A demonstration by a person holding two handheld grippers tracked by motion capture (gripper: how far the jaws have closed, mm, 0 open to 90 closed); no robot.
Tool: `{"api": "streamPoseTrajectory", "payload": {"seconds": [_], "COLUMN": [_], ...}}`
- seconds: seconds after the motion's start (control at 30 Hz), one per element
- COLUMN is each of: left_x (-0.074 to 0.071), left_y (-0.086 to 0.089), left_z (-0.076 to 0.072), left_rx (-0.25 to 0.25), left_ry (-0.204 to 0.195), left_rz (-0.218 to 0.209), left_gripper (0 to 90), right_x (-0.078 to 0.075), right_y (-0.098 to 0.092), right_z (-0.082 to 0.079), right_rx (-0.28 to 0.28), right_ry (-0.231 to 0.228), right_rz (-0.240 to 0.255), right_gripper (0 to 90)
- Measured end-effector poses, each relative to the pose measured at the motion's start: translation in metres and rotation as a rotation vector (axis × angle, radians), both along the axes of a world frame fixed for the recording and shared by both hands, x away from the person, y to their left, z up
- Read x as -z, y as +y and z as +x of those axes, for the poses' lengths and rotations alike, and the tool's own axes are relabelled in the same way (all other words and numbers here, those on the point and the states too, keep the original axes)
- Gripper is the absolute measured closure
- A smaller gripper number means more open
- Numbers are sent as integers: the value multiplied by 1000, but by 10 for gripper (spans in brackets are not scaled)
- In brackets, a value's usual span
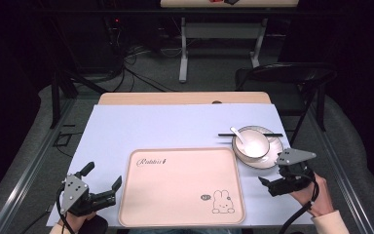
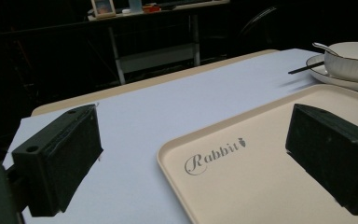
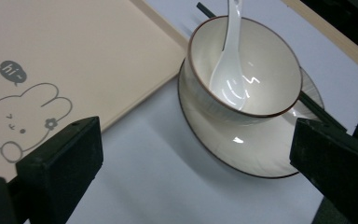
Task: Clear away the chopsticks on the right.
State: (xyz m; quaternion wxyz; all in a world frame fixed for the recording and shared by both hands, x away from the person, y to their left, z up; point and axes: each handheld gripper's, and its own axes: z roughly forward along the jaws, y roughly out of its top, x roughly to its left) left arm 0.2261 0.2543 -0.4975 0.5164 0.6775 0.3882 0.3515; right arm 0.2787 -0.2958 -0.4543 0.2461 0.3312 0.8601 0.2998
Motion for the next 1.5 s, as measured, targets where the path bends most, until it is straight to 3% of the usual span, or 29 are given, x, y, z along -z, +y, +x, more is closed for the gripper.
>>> {"api": "streamPoseTrajectory", "payload": {"seconds": [0.37,0.67,0.8,1.03,1.1,1.2,1.5], "left_x": [0,0,0,0,0,0,0], "left_y": [-2,-2,-1,-2,-2,-3,-3], "left_z": [0,0,0,-1,0,-1,-1], "left_rx": [12,18,16,19,20,22,19], "left_ry": [0,0,0,-2,-1,-3,-4], "left_rz": [5,11,7,15,17,22,26], "left_gripper": [11,12,12,13,13,13,14], "right_x": [-31,-46,-50,-50,-49,-49,-32], "right_y": [-17,-25,-25,-22,-22,-25,-29], "right_z": [52,94,114,142,149,157,186], "right_rx": [0,3,-4,-11,-12,14,-6], "right_ry": [55,84,105,105,110,69,136], "right_rz": [-79,-97,-109,-140,-154,-171,-213], "right_gripper": [0,0,0,2,35,137,407]}}
